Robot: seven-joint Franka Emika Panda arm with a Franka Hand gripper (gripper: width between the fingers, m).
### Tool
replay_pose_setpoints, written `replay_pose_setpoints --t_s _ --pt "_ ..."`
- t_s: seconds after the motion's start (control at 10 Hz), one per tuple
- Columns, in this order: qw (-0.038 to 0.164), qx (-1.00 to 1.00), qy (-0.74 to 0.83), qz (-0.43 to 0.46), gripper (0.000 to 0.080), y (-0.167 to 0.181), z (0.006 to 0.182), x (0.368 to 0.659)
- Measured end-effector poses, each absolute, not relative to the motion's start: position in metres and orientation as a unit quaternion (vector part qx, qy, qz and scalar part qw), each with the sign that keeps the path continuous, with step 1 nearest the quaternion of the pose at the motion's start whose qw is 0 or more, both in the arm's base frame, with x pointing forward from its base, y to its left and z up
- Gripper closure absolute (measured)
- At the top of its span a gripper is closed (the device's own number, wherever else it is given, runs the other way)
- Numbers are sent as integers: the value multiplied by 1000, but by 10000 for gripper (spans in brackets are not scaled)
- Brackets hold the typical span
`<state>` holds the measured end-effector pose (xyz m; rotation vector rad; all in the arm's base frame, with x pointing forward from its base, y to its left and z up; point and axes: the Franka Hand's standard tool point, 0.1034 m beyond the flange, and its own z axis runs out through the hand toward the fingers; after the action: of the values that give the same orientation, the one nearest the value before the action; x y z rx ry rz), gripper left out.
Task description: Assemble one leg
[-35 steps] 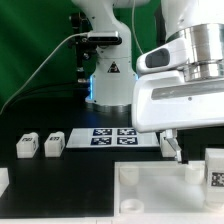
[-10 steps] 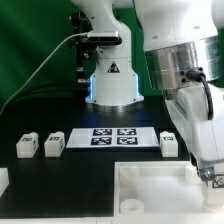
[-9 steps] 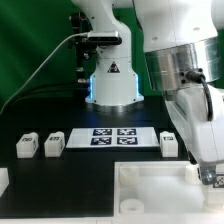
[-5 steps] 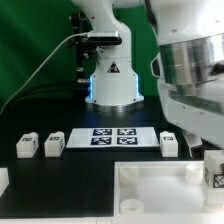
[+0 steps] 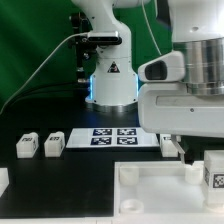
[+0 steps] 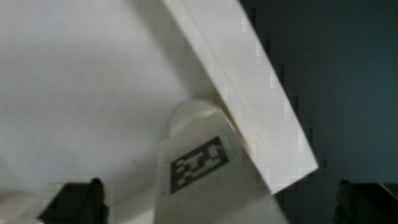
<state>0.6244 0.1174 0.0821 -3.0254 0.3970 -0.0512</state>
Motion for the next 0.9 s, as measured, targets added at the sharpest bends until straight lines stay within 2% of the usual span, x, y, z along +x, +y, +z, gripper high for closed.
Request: replay_pose_setpoints --t_s 0.1,0.2,0.3,0.4,0.5,0.6,0.9 --pt "39 -998 37 -13 150 109 78 627" --pt "37 -999 26 -7 150 107 77 632" --pt "37 -997 71 -10 273 109 78 632" --pt "36 -997 68 -9 273 109 77 632" --pt "40 -992 123 -7 411 110 77 631" --pt "42 -980 194 -4 508 111 77 631" --pt "43 -944 327 5 508 109 75 635"
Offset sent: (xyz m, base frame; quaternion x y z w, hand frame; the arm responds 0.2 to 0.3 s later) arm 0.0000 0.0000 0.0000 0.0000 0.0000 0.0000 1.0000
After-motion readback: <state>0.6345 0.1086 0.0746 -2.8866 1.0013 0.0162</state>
